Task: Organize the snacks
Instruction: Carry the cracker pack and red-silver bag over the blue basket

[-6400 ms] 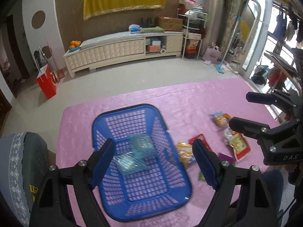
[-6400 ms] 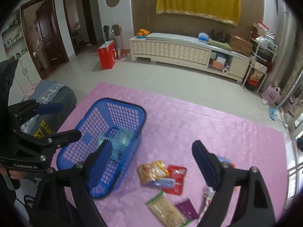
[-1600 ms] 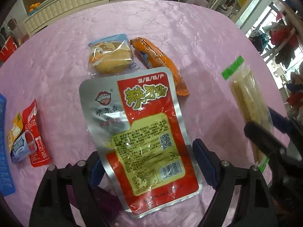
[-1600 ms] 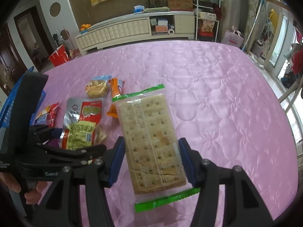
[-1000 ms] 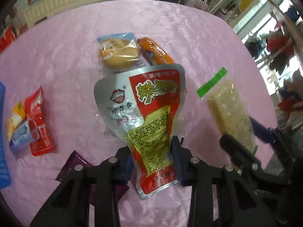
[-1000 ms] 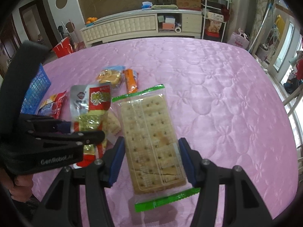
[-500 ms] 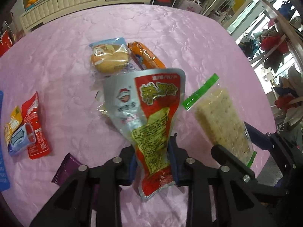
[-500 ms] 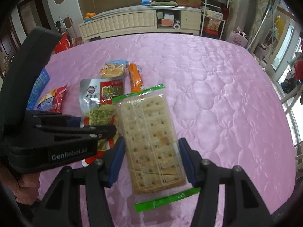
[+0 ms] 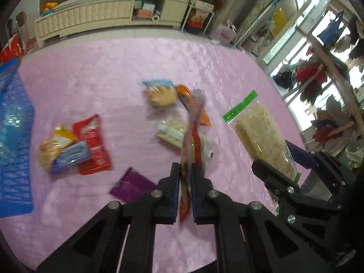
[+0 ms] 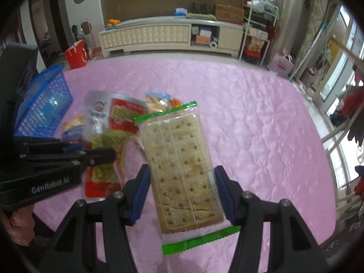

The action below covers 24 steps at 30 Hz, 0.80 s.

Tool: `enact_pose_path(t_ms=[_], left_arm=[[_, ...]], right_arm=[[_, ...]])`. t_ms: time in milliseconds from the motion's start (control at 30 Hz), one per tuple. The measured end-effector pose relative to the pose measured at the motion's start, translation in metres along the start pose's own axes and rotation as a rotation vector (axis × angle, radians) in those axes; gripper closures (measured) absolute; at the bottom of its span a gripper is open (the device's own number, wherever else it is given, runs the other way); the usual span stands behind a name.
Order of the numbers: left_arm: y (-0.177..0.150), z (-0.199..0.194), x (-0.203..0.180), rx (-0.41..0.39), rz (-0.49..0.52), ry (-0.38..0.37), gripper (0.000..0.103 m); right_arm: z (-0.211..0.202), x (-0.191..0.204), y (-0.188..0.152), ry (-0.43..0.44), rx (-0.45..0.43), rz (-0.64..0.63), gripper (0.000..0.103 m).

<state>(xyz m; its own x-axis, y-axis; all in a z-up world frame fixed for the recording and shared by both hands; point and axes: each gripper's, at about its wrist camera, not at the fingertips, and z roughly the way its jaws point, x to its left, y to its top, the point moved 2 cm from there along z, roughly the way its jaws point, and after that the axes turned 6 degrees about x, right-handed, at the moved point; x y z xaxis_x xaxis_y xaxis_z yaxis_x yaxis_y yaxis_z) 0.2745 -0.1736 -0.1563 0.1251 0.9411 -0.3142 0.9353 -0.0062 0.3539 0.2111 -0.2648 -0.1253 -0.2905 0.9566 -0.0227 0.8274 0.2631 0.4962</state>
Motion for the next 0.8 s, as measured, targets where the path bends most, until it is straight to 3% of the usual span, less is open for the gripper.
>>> enact_pose_path(t_ms=[400,800], left_arm=[[-0.017,-0.106,0.066,-0.134,-0.030,0.010,0.095],[-0.038,-0.181,0.151,-0.205,-0.065,0.091,0.095]], right_arm=[[-0.038,0.083,0.031,0.046,-0.092,-0.066,0.042],[-0.051,0.185,0.066,0.102,-0.154,-0.182,0.042]])
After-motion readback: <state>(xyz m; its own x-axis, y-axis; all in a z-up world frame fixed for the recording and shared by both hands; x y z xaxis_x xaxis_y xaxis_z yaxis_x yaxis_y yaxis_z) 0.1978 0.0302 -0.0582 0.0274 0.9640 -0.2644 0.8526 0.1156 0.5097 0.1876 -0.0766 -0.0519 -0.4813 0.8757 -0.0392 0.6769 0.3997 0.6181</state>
